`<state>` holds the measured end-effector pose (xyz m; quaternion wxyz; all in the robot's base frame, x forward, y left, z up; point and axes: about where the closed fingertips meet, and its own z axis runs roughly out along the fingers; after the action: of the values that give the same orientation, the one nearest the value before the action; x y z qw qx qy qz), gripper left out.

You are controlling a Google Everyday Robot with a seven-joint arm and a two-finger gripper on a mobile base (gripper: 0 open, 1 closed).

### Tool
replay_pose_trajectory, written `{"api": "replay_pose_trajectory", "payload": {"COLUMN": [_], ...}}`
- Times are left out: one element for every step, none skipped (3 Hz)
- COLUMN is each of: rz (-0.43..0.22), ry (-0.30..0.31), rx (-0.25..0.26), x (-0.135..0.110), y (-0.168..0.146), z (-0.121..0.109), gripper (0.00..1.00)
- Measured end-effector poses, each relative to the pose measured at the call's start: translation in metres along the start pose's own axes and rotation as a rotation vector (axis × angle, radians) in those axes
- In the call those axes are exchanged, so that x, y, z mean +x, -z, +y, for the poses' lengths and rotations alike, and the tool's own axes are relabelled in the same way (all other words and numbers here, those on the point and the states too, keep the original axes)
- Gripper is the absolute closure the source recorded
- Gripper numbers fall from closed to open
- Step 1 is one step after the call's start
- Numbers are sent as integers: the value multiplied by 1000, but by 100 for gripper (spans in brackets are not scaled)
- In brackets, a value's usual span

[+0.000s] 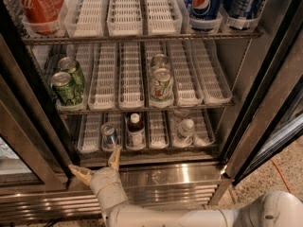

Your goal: Pick redbull can from bottom shelf of fridge

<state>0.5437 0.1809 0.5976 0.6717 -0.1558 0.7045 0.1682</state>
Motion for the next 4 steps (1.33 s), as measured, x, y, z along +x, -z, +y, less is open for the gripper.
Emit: {"api": "replay_pose_trajectory", "payload": {"rz": [-27,-40,-47,-58], "ry": [-1,-3,-6,-2], "rx": [16,25,45,69], "x": [-3,-2,-2,-4], "y": [-12,-23,-31,-36], "z": [-5,-10,-21,-35], "gripper": [0,0,0,0]}}
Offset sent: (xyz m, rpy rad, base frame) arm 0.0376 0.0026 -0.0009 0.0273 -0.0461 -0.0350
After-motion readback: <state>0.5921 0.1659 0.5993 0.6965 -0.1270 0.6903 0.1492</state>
